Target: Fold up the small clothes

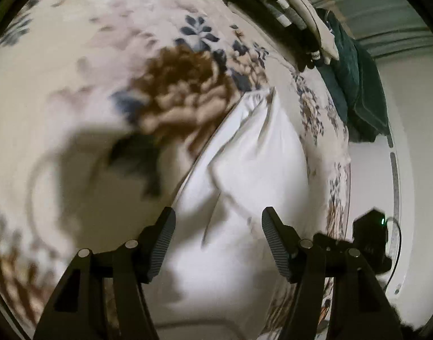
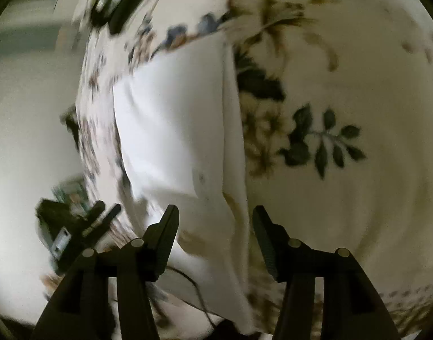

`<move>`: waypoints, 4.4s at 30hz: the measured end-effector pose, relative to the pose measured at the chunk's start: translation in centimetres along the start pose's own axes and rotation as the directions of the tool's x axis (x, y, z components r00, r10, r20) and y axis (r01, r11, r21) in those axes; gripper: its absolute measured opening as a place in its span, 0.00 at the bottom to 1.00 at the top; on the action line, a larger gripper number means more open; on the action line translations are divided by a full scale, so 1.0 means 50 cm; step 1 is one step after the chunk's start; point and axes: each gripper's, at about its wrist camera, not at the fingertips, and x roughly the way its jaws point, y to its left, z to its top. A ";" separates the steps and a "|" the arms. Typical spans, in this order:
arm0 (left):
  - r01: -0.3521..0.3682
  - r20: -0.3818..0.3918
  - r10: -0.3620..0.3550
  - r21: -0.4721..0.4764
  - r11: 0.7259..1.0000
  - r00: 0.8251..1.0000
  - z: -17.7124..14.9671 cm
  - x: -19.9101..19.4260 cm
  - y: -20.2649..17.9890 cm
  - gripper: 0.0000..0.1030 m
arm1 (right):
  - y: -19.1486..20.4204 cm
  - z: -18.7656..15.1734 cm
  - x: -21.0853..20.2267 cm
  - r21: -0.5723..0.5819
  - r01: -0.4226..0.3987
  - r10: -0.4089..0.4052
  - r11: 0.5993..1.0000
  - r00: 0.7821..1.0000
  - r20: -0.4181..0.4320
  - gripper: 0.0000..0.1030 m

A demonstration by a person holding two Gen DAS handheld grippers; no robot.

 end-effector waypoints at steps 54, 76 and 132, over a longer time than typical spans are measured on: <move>-0.115 -0.160 0.126 0.074 0.991 0.979 -0.063 -0.061 0.049 0.61 | -0.071 -0.125 -0.027 0.126 0.056 -0.042 0.991 0.993 -0.113 0.55; -0.211 -0.154 0.217 0.055 0.976 0.964 -0.291 -0.037 0.098 0.06 | -0.091 -0.365 0.076 0.193 0.131 -0.112 0.973 0.988 -0.105 0.55; -0.126 -0.137 0.097 -0.221 0.967 0.986 -0.273 -0.164 0.055 0.10 | -0.051 -0.328 -0.133 0.160 -0.119 0.117 0.980 0.993 0.019 0.04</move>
